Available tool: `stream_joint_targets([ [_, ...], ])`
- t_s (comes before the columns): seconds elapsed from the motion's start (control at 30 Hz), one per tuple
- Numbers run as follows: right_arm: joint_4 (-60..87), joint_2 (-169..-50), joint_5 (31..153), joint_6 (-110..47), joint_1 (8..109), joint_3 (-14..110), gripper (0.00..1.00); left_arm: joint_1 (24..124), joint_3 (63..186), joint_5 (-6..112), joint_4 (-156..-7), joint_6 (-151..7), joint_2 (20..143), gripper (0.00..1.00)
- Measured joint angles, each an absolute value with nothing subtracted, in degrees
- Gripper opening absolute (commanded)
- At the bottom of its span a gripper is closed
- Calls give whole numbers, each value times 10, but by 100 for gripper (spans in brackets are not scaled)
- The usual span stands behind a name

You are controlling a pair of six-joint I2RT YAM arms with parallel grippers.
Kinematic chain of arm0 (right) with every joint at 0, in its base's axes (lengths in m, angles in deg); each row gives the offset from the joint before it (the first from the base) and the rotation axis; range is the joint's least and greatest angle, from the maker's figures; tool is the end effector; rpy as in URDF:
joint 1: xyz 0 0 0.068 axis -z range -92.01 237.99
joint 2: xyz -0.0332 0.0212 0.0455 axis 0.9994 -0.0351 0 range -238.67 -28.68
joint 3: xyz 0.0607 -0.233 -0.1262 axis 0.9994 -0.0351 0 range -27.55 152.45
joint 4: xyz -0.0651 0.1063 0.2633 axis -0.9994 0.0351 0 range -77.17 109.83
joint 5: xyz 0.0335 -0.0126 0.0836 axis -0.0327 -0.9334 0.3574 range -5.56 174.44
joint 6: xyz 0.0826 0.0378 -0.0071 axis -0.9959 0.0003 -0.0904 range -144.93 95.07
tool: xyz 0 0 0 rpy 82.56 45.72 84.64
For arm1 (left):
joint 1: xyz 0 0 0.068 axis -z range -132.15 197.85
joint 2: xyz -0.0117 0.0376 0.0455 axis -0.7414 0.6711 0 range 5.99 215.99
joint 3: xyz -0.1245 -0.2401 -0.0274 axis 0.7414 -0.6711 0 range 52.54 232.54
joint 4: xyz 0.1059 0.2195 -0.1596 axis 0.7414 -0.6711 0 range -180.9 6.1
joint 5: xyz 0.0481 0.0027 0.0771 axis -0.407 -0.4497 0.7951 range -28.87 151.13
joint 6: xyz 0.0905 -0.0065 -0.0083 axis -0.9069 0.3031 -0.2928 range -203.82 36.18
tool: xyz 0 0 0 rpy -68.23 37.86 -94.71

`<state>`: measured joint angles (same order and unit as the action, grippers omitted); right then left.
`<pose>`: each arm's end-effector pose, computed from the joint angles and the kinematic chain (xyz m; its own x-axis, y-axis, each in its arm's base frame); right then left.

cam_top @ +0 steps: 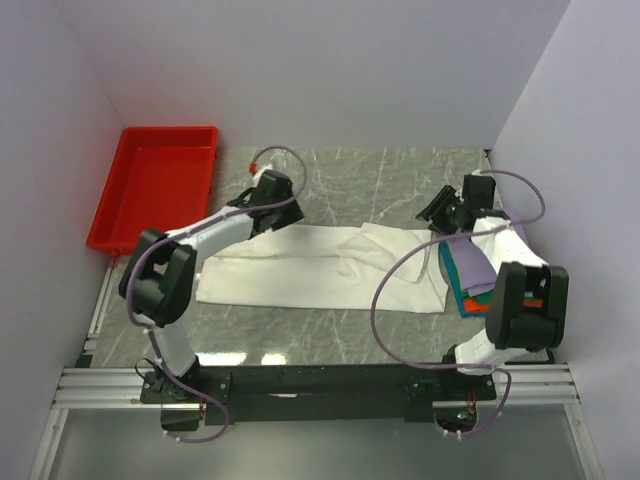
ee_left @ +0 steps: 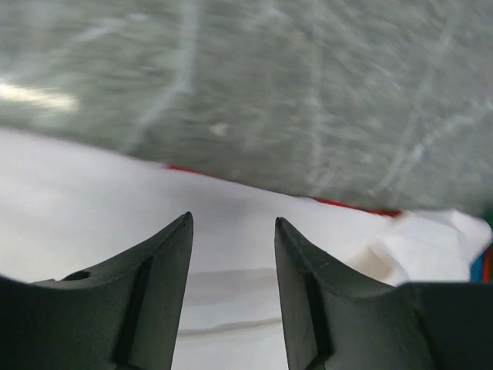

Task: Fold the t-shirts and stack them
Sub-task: Fold the tshirt

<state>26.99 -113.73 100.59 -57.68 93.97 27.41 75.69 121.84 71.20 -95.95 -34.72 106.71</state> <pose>0.3763 -0.0166 0.1824 -0.6366 0.5892 -0.4975 0.2930 0.7816 0.5507 0.4031 -0.1967 0.1726 -0.6612 -0.4923 -0.5661 -0.2322 0.8518 -0.4696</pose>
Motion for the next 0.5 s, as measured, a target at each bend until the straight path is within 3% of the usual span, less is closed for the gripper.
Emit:
stream_joint_targets([
  [0.2, 299, -1238, 984, -559, 908, 371, 56, 813, 1297, 625, -909, -385, 1156, 61],
  [0.5, 314, -1252, 946, -557, 885, 365, 56, 868, 1396, 570, -897, -410, 1263, 65],
])
